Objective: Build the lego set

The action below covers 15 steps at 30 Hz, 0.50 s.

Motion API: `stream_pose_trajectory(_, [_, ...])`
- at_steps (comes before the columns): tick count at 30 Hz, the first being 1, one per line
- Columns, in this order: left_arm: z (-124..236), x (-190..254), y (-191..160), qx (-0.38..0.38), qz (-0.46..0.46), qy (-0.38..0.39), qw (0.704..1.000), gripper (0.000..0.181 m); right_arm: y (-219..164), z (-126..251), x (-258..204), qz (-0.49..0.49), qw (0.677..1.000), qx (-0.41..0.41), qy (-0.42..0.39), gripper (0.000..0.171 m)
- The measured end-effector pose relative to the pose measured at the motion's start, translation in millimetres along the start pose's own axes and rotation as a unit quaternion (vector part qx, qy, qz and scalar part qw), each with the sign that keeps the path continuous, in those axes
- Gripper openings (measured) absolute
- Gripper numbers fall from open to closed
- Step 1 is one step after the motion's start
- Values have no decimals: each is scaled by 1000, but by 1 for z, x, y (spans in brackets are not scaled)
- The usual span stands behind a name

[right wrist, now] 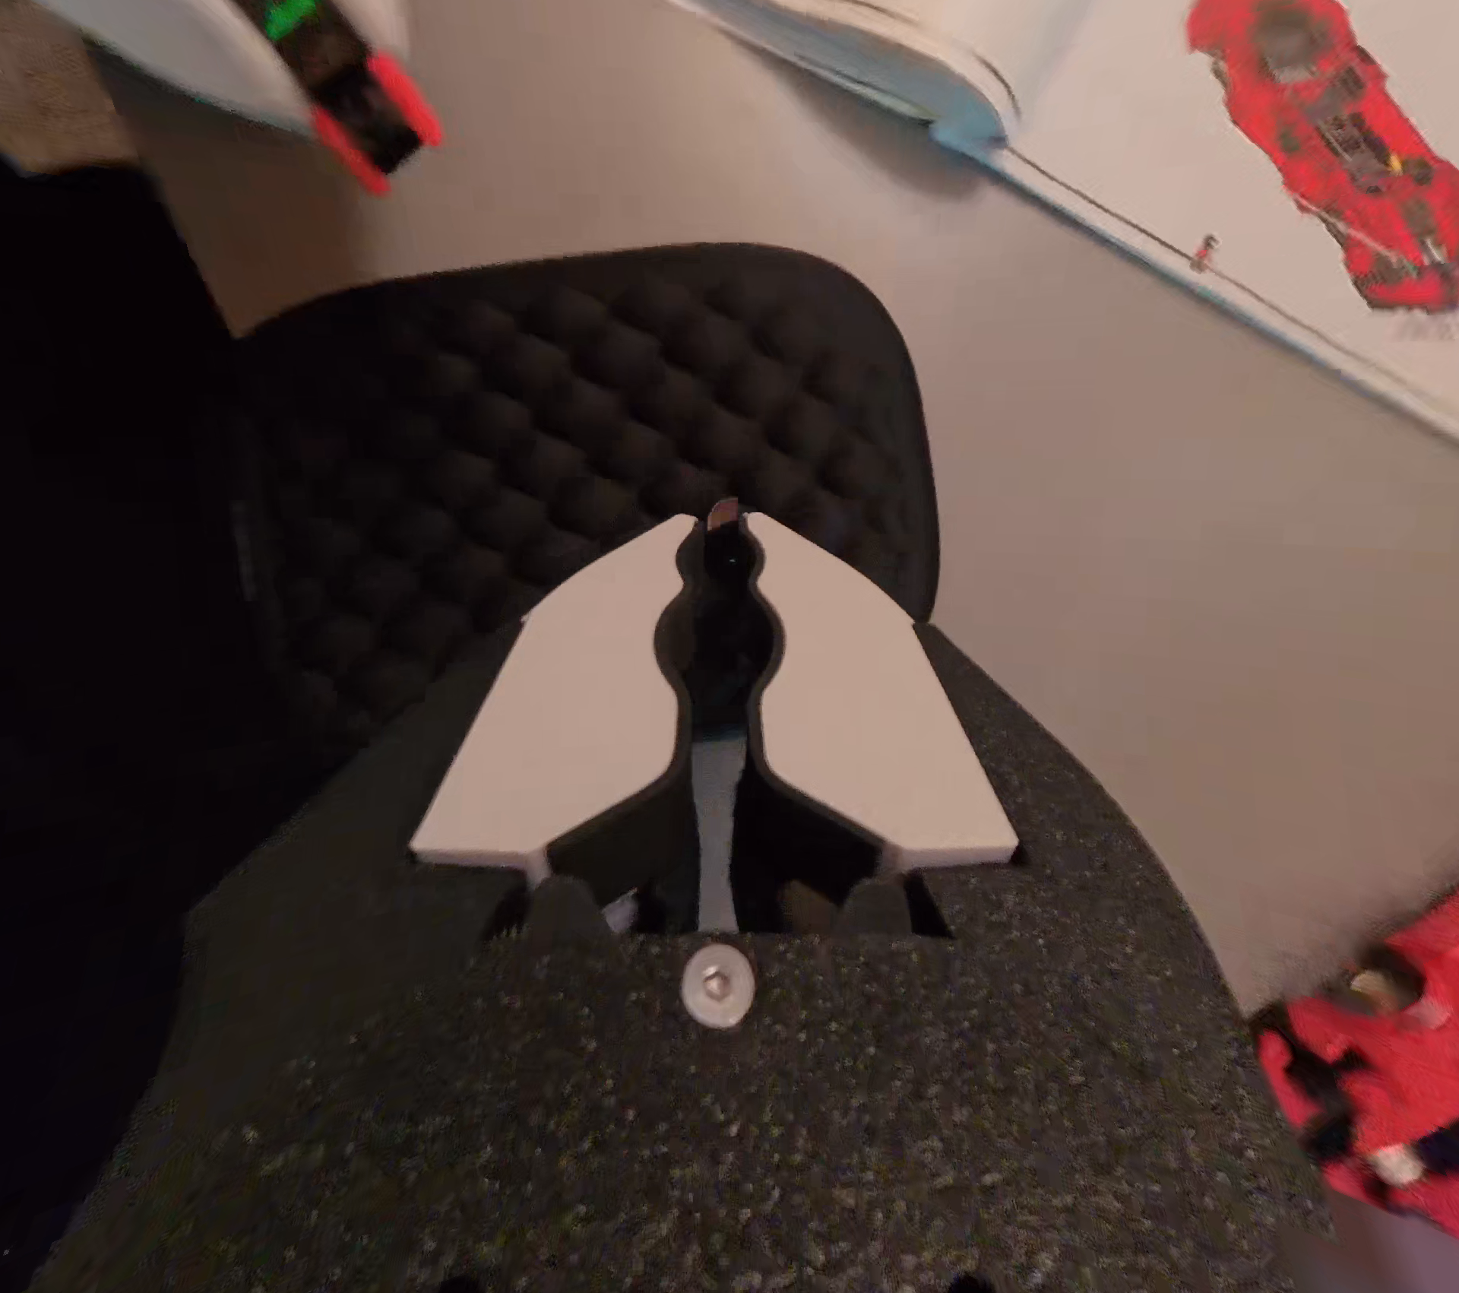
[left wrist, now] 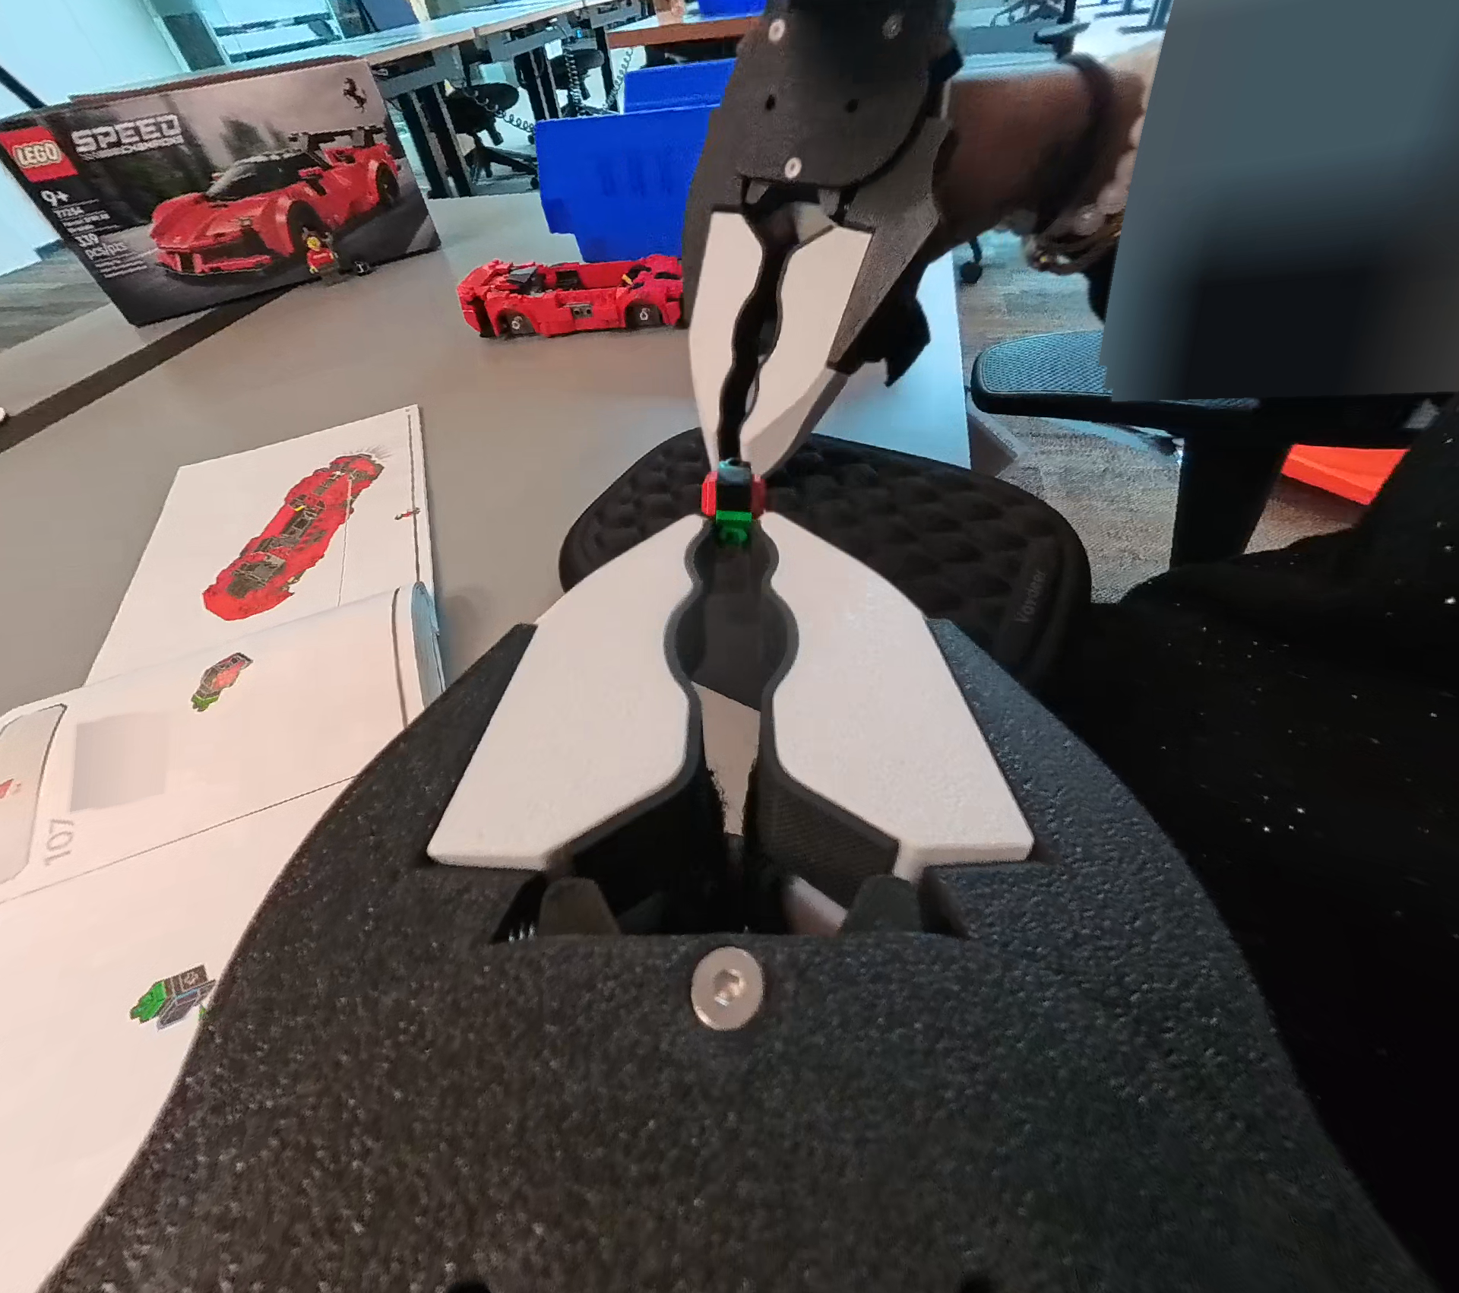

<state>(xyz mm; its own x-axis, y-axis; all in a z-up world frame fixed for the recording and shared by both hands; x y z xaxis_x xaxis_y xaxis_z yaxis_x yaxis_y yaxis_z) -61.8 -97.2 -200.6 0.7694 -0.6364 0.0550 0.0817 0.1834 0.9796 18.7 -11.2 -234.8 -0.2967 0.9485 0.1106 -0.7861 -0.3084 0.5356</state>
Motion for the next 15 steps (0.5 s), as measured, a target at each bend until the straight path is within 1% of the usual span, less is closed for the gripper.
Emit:
stream_pose_trajectory(2, [-1,1,-1,-5,-6,0,1000,7,0,0,-3,-34,999,-9,-25,7])
stream_pose_trajectory(4, [-1,2,-1,-6,-10,0,1000,7,3,-2,-5,-45,998,-18,-48,9])
stream_pose_trajectory(6, [-1,2,-1,-4,-10,-1,1000,7,5,-5,-8,-57,997,-23,-44,19])
stream_pose_trajectory(9, [1,2,1,5,-5,-5,1000,7,6,-2,-9,-48,998,-16,-29,29])
stream_pose_trajectory(11, [2,2,2,11,-1,-8,1000,7,5,3,-11,-6,1000,-10,6,34])
stream_pose_trajectory(12, [3,1,2,13,1,-9,1000,7,5,7,-10,35,999,-6,23,35])
stream_pose_trajectory(14, [3,1,2,15,3,-9,1000,7,5,16,-5,146,988,8,47,36])
stream_pose_trajectory(15, [3,1,2,15,3,-10,1000,7,5,19,-6,207,976,13,69,36])
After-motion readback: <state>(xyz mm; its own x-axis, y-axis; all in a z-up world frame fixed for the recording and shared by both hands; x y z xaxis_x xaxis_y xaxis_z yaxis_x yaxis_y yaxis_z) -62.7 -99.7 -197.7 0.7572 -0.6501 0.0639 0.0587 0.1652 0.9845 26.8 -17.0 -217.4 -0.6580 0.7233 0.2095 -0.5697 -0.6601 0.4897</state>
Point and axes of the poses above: each gripper's, where its closed fingertips meet, z back along the fingers, y out of its top, x = y × z across the jaws, the point moved 3 cm from there along z, back along the fingers, and after that the axes turned 9 degrees about z, right-handed, at the moved point
